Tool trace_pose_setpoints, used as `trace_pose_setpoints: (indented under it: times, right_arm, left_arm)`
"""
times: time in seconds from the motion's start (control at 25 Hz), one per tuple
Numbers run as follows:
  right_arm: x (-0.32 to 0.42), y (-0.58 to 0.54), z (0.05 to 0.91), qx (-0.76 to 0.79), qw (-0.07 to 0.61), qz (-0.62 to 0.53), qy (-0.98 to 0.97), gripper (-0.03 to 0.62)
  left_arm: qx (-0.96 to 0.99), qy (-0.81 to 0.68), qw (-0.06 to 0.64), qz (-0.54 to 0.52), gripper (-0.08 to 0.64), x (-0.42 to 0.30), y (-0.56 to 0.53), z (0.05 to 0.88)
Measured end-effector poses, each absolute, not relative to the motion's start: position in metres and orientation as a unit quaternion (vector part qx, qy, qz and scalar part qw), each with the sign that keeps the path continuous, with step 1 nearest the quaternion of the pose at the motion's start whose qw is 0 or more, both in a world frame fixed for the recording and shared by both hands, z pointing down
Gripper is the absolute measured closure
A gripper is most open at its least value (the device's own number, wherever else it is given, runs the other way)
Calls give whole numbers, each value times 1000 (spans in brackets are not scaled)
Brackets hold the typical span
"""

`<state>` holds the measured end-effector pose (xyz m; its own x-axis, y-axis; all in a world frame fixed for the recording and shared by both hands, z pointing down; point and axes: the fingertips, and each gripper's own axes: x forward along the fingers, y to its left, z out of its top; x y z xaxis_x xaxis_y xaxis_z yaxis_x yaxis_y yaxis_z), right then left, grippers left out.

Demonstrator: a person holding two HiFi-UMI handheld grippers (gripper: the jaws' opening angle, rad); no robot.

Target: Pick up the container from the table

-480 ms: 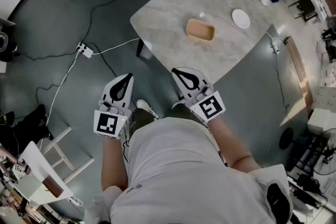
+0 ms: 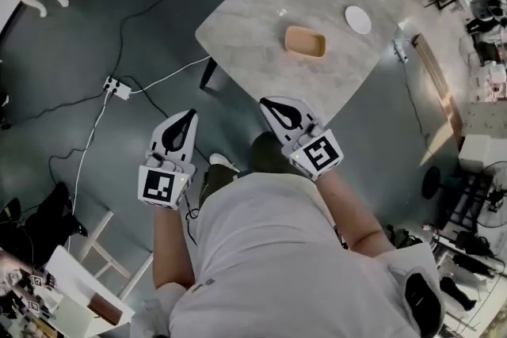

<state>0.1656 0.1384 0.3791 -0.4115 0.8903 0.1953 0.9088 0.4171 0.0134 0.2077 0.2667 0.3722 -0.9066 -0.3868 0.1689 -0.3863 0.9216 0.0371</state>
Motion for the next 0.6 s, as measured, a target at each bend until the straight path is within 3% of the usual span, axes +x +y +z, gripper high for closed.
trace_pose_setpoints:
  times: [0.6]
  right_arm:
    - [22,110,422,-466,139,-61,-872,584]
  left_arm:
    - [285,-946,145,47,558,42,264,389]
